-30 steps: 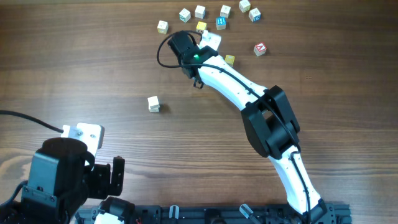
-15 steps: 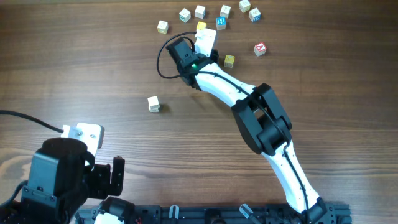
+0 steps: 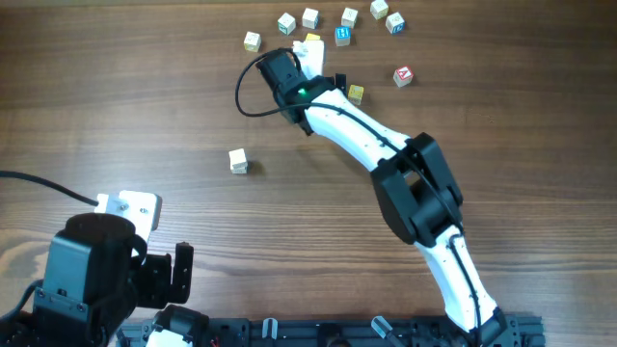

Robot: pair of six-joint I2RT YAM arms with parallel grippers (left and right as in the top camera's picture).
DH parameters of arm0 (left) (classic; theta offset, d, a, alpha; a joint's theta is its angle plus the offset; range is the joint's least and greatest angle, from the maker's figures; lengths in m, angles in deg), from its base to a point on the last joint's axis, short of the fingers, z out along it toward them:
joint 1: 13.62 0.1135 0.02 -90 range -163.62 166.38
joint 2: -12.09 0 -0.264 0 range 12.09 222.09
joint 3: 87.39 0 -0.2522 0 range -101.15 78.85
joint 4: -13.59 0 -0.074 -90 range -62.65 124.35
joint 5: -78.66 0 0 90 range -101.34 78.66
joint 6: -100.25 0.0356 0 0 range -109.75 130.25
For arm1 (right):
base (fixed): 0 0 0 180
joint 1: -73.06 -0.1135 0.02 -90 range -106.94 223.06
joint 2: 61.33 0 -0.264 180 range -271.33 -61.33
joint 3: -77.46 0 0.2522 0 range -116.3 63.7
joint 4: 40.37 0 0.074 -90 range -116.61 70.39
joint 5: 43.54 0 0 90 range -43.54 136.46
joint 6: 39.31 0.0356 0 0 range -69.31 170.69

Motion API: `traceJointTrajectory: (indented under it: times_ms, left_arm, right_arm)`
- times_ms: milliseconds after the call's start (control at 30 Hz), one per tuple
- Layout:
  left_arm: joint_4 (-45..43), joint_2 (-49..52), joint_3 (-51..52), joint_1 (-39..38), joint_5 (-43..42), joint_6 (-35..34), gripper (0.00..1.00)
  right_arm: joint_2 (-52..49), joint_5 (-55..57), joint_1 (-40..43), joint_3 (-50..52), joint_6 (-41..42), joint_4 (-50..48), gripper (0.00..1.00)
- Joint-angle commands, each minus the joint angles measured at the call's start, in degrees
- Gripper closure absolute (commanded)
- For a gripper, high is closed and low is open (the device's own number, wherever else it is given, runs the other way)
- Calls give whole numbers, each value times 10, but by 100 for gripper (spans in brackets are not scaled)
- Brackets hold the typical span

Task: Form a tower
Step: 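Carry the red M block toward the tower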

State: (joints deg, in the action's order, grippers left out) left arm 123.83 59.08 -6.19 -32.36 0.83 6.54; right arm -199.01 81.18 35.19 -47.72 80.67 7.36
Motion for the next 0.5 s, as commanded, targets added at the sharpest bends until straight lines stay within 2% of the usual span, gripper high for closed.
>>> traceJointTrajectory:
  times_ms: [0,67,133,233,333,467]
  left_arm:
    - [0,-1,-1,-1,3,3,0]
    - [0,-1,-1,-1,3,3,0]
    - [0,-1,-1,-1,3,3,0]
    - [0,-1,-1,-1,3,3,0]
    - [0,-1,-1,-1,3,3,0]
    - [0,-1,-1,-1,3,3,0]
  right_arm:
    - [83,-180,12,-11,-83,38,1]
    - [86,-247,22,-11,-156,56,1]
    - [86,-258,35,-11,-253,97,1]
    - [86,-275,57,-10,-264,113,1]
    - [75,-406,108,-6,-307,93,1]
    - [34,-427,136,-6,-316,75,1]
